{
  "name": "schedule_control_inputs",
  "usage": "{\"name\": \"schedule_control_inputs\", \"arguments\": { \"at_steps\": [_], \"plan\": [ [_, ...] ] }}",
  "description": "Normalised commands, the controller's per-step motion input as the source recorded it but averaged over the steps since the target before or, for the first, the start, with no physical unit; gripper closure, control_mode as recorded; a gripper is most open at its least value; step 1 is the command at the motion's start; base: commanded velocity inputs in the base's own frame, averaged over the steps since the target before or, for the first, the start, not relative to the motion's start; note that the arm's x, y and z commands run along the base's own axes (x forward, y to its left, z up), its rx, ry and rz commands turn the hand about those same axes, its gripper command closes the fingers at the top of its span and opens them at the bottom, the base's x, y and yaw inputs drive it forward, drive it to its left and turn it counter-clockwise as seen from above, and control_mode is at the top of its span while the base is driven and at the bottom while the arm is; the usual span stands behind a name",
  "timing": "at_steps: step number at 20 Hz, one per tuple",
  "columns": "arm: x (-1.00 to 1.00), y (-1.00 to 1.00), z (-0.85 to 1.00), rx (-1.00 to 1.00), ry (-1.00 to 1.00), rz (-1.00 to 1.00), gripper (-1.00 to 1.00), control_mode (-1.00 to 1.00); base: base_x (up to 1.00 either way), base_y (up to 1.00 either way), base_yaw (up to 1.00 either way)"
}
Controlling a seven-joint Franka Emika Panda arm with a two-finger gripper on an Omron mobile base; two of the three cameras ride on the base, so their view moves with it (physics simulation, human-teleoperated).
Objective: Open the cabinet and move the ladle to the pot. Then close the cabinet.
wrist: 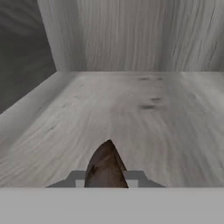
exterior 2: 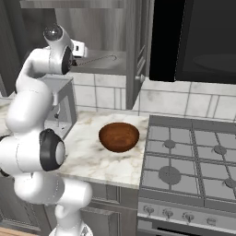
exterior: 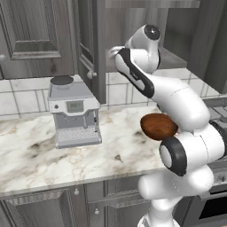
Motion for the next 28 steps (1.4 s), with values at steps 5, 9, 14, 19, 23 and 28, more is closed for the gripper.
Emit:
{"name": "schedule_control_inputs", "arguments": {
  "at_steps": [5, 9, 14, 19, 23, 28],
  "plan": [
    [-1.0, 0.0, 0.36, 0.0, 0.0, 0.0, 1.0, -1.0, 0.0, 0.0, 0.0],
    [-1.0, 0.0, 0.33, 0.0, 0.0, 0.0, 1.0, -1.0, 0.0, 0.0, 0.0],
    [-0.8, -0.02, 0.03, 0.0, 0.09, 0.0, 1.0, -1.0, 0.0, 0.0, 0.0],
    [-0.49, -0.25, 0.0, -0.01, 0.1, -0.01, 1.0, -1.0, 0.0, 0.0, 0.0],
    [-0.33, -0.29, -0.04, -0.04, 0.1, -0.01, 1.0, -1.0, 0.0, 0.0, 0.0],
    [-0.12, -0.34, -0.13, -0.02, 0.12, -0.01, 1.0, -1.0, 0.0, 0.0, 0.0]
  ]
}}
